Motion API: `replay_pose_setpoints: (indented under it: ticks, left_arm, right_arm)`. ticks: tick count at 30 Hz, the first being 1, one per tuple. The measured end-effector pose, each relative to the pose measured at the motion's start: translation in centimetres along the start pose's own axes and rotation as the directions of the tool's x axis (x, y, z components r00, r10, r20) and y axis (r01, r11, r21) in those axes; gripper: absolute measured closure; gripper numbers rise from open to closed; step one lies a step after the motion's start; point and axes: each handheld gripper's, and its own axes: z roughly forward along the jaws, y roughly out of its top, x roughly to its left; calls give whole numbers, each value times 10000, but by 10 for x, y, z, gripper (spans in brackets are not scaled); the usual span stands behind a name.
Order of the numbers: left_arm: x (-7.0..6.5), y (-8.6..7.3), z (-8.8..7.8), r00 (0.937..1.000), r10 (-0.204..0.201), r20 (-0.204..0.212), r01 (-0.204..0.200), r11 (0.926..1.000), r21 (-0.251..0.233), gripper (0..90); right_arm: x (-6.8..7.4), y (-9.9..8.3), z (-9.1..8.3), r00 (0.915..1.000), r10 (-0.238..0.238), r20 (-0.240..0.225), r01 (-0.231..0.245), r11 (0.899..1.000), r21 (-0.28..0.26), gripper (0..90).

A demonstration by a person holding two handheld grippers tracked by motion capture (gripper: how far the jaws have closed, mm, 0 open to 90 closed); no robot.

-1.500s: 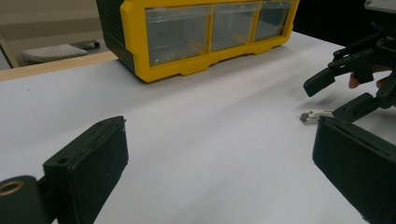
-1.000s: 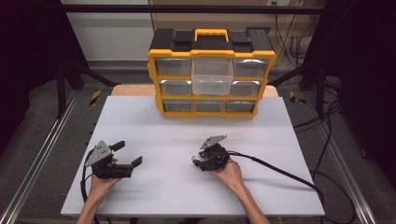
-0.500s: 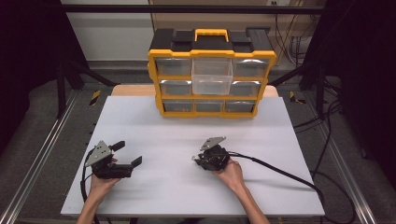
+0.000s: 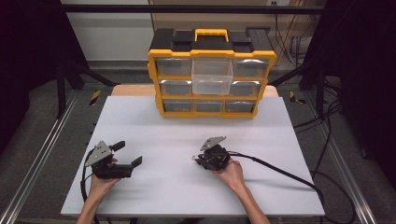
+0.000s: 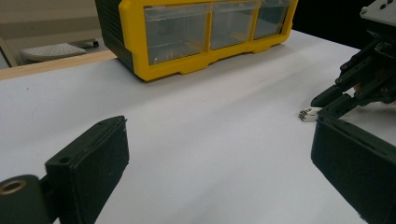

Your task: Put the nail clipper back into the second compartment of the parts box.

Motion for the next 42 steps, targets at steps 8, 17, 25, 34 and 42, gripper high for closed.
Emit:
replay_pose_setpoints:
  ticks: [8,17,25,34,42]
  left_arm:
    - [0,0,0,10000,-6,18,6,10000,7,43]
    - [0,0,0,10000,3,3,-3,10000,2,43]
    - [0,0,0,10000,0,-8,0,10000,-3,43]
    - [0,0,0,10000,4,-8,-4,10000,18,43]
    - [0,0,0,10000,14,-31,-14,10000,32,43]
  right_arm:
    - [0,0,-1,9999,122,3,-122,9999,33,775]
    - [-1,4,-9,9996,213,-173,-217,9996,-204,775]
    - [-1,10,-22,9992,241,-313,-257,9982,-539,775]
    - [-2,16,-42,9995,173,-266,-199,9946,-1023,775]
    - [-3,19,-55,9996,180,-239,-212,9897,-1413,775]
